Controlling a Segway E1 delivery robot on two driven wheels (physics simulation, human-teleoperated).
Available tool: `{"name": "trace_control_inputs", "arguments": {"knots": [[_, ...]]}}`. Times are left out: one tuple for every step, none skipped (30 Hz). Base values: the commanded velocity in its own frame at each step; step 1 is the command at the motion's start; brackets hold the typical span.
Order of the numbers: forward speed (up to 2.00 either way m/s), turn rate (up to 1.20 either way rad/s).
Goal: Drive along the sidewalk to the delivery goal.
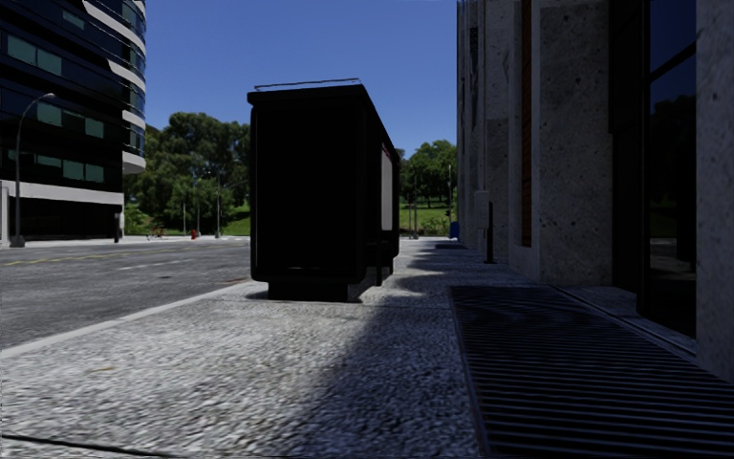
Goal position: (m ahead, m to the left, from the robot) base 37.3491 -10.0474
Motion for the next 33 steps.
{"name": "trace_control_inputs", "arguments": {"knots": [[2.00,-0.61],[2.00,-0.61],[2.00,-0.61],[2.00,-0.61],[2.00,-0.61],[2.00,-0.61],[2.00,-0.61],[2.00,-0.61],[2.00,-0.57],[2.00,-0.57],[2.00,-0.51],[2.00,0.00],[2.00,0.00],[2.00,0.00],[2.00,0.00],[2.00,0.00],[2.00,0.00],[2.00,0.00],[2.00,0.00],[2.00,0.00],[2.00,0.00],[2.00,0.00],[2.00,0.00],[2.00,0.00],[2.00,0.00],[2.00,0.00],[2.00,0.00],[2.00,0.00],[2.00,0.00],[2.00,0.00],[2.00,0.00],[2.00,0.00],[2.00,0.00]]}}
